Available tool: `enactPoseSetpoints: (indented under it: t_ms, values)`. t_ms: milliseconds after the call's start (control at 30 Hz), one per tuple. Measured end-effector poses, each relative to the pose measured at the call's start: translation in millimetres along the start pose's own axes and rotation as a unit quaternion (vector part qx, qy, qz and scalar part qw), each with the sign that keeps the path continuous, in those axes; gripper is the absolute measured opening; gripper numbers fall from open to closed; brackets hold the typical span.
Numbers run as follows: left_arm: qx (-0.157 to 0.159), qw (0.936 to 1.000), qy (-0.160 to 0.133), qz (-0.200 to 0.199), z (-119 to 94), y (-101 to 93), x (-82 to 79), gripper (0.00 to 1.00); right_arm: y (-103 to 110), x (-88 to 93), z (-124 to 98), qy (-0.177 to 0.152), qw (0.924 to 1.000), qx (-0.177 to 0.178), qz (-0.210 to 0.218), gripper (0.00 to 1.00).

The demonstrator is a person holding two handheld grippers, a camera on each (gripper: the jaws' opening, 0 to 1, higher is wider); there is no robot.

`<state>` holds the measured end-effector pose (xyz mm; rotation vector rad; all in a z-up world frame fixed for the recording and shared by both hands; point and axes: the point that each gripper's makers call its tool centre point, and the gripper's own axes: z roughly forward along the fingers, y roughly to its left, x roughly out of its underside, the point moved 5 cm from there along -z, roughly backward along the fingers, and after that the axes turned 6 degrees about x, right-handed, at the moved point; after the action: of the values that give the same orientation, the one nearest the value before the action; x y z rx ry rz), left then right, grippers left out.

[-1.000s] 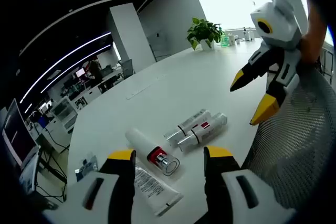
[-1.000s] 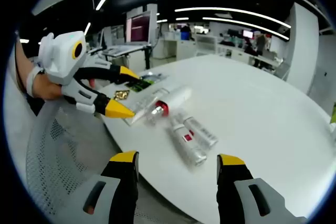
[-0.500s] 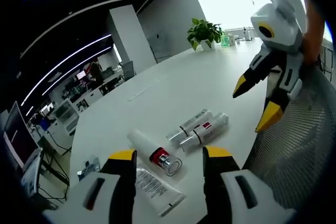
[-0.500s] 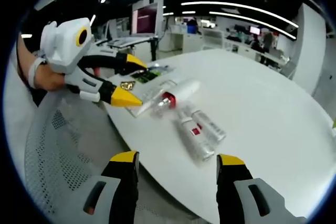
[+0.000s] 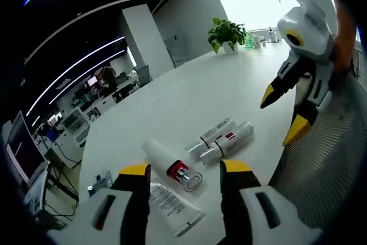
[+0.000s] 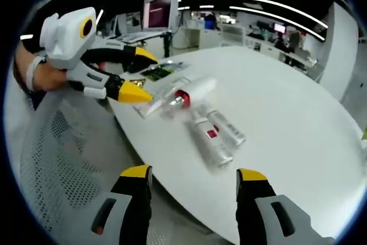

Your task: Arrange the skincare products in the storage area until every visible bottle or jar stands upright without overlapping.

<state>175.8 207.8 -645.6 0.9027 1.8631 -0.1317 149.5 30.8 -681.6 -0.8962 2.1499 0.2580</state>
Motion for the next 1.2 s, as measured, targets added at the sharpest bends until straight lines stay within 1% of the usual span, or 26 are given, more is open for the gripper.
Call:
enactPoseSetpoints:
  t_ms: [33, 100, 167, 233, 333, 433, 467, 533, 567, 600, 633, 667, 767, 800, 833, 867, 933, 967, 1000, 1033, 1067, 1100, 1133, 1167, 1200]
  values:
    - [0.000, 1.0000, 0.001, -0.002, 0.3, -0.1, 0.0, 0.45, -1.2, 1.2, -0.2, -0.001, 1.0000, 0.002, -0.002, 0.61]
    - [0.002, 1.0000, 0.002, -0.001, 1.6, -3.1, -1.0, 0.45, -3.4, 4.5, -0.4, 0.007, 1.0000, 0.005, -0.001, 0.61]
    - [0.002, 0.9999, 0.006, 0.015, 2.3, -4.1, -0.4, 0.46, -3.6, 4.4, -0.1, 0.009, 0.9999, 0.005, 0.000, 0.61]
    - [0.002, 0.9999, 0.006, 0.010, 1.7, -2.9, 0.1, 0.46, -1.2, 3.5, -0.5, 0.006, 1.0000, 0.000, -0.004, 0.60]
    - [0.001, 1.0000, 0.004, 0.005, 1.2, -2.1, -0.3, 0.46, 0.3, 4.2, -0.6, 0.009, 0.9999, -0.003, -0.007, 0.60]
    - [0.006, 0.9999, 0.010, 0.009, 1.7, -2.8, 2.0, 0.46, 0.7, 1.3, -2.5, 0.006, 1.0000, -0.005, 0.000, 0.60]
    - [0.006, 0.9999, 0.011, 0.010, 1.7, -2.0, 2.7, 0.46, 2.5, -1.8, -4.0, -0.003, 1.0000, -0.008, 0.001, 0.60]
    - [-0.003, 0.9998, 0.015, -0.011, 1.0, 2.5, 5.0, 0.47, 4.2, -2.5, -4.6, -0.009, 0.9998, -0.013, -0.008, 0.59]
    - [-0.008, 0.9997, 0.012, -0.018, 0.6, 4.6, 4.4, 0.48, 3.6, -1.4, -3.5, -0.004, 0.9999, -0.011, -0.009, 0.59]
    - [-0.013, 0.9996, 0.014, -0.022, 0.3, 6.5, 5.0, 0.48, 2.2, -0.3, -1.8, 0.002, 0.9999, -0.008, -0.007, 0.59]
    - [-0.018, 0.9993, 0.023, -0.021, 0.7, 8.4, 8.1, 0.47, -0.5, 0.5, -0.1, 0.004, 1.0000, -0.004, 0.000, 0.60]
    - [-0.019, 0.9992, 0.026, -0.022, 1.0, 8.6, 9.5, 0.47, -2.3, -0.6, -0.9, 0.000, 1.0000, -0.002, 0.006, 0.60]
    - [-0.018, 0.9995, 0.020, -0.014, 1.1, 6.7, 7.6, 0.47, -6.8, -1.0, -1.4, 0.006, 0.9997, -0.001, 0.022, 0.60]
    - [-0.017, 0.9995, 0.022, -0.011, 0.9, 6.2, 7.9, 0.47, -8.3, -2.9, -2.4, 0.002, 0.9997, -0.001, 0.026, 0.61]
    - [-0.019, 0.9995, 0.023, -0.012, 1.1, 7.0, 8.2, 0.47, -11.8, -8.1, -3.8, -0.007, 0.9993, 0.003, 0.037, 0.61]
    - [-0.027, 0.9991, 0.024, -0.021, 0.5, 10.2, 9.1, 0.47, -13.9, -11.1, -4.6, -0.010, 0.9989, 0.003, 0.045, 0.61]
    - [-0.043, 0.9985, 0.012, -0.031, -2.5, 16.0, 6.8, 0.46, -17.1, -24.7, -2.5, -0.019, 0.9993, -0.003, 0.032, 0.63]
    - [-0.052, 0.9983, 0.005, -0.025, -5.0, 18.8, 4.8, 0.45, -17.6, -36.7, 2.2, -0.022, 0.9997, -0.011, 0.002, 0.63]
    - [-0.058, 0.9982, 0.005, -0.009, -6.6, 19.8, 4.0, 0.43, -17.6, -40.7, 4.1, -0.022, 0.9996, -0.015, -0.008, 0.64]
    - [-0.062, 0.9981, 0.003, -0.001, -7.2, 20.3, 2.7, 0.43, -16.9, -48.7, 8.7, -0.018, 0.9992, -0.022, -0.029, 0.64]
    - [-0.078, 0.9968, -0.011, 0.013, -10.2, 24.0, -2.5, 0.44, -15.8, -66.2, 15.4, -0.032, 0.9973, -0.032, -0.057, 0.64]
    - [-0.089, 0.9956, -0.021, 0.023, -12.8, 26.8, -5.7, 0.47, -13.8, -83.9, 23.0, -0.048, 0.9944, -0.045, -0.083, 0.64]
    - [-0.100, 0.9942, -0.030, 0.028, -14.7, 30.0, -8.1, 0.55, -12.3, -93.2, 28.2, -0.048, 0.9928, -0.053, -0.096, 0.65]
    - [-0.114, 0.9927, -0.035, 0.019, -16.3, 33.7, -8.2, 0.62, -10.4, -101.9, 34.2, -0.045, 0.9904, -0.062, -0.115, 0.65]
    - [-0.125, 0.9917, -0.028, -0.009, -17.6, 38.8, -3.7, 0.69, -7.2, -115.2, 42.9, -0.049, 0.9842, -0.070, -0.155, 0.65]
